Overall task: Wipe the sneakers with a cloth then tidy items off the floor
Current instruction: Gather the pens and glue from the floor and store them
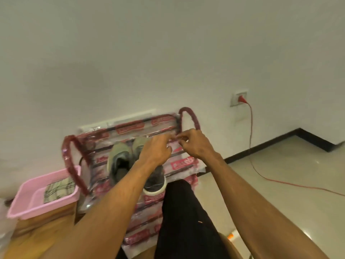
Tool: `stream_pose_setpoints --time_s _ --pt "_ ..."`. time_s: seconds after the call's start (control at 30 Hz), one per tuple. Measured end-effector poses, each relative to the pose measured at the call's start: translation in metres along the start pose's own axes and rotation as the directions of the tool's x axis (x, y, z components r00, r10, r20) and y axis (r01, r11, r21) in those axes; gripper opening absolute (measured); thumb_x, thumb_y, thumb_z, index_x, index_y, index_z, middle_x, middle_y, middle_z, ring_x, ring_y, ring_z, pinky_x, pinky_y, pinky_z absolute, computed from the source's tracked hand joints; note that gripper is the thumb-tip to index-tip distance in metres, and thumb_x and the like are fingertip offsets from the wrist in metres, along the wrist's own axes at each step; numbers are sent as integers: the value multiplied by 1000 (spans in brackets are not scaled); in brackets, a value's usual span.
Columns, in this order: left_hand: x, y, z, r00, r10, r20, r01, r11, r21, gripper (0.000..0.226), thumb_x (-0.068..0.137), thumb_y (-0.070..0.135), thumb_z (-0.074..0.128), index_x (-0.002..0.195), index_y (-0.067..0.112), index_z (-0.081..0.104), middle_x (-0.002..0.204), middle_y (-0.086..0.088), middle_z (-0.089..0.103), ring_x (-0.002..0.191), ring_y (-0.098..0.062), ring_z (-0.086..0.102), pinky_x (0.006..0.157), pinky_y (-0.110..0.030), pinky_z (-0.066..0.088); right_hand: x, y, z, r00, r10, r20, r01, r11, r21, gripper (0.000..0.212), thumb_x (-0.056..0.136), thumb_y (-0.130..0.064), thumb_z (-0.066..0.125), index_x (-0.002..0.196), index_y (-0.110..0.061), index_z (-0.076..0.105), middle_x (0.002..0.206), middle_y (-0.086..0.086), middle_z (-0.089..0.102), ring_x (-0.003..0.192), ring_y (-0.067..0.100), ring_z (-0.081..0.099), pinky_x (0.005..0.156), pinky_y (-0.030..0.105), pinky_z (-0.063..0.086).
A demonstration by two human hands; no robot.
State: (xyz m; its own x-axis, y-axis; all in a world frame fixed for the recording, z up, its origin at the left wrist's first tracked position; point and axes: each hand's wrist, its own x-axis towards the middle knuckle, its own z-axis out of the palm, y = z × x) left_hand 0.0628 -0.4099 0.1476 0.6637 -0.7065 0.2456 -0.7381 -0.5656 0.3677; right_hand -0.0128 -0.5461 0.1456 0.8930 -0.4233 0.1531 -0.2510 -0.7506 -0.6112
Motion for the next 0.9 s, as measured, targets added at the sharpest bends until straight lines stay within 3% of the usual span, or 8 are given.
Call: stream_pose_setpoints --time_s 0.23,0.53,0.7,0.9 --pt "24 76 98 967 134 217 -124 990 -62 45 86 14 55 129 27 58 117 -1 67 108 -21 62 87 -34 51 -43 114 -27 958 283 -47 -282 959 40 28 90 -22 60 116 -21 71 112 0 72 101 18 66 90 37 53" --pt "24 146 220 838 211 503 -182 977 -106 46 91 19 59 135 31 51 128 -1 61 116 -19 58 96 -37 49 -133 257 -14 773 629 -83 -618 776 126 28 89 -23 61 115 -22 70 112 0 71 99 18 66 88 39 54" --pt "12 159 281 747 195 635 -143 981 -134 49 90 16 59 136 30 49 128 -3 60 114 -19 58 96 -38 50 -179 313 9 611 790 -54 -769 608 195 28 87 -23 60 114 -23 71 110 -1 71 101 20 64 88 36 52" --pt "-14 164 350 635 150 758 -53 987 -151 49 88 20 62 134 31 50 122 1 61 109 -18 57 94 -39 50 -220 365 63 370 929 -18 -887 359 291 31 89 -24 63 118 -19 69 121 4 67 108 24 61 90 34 49"
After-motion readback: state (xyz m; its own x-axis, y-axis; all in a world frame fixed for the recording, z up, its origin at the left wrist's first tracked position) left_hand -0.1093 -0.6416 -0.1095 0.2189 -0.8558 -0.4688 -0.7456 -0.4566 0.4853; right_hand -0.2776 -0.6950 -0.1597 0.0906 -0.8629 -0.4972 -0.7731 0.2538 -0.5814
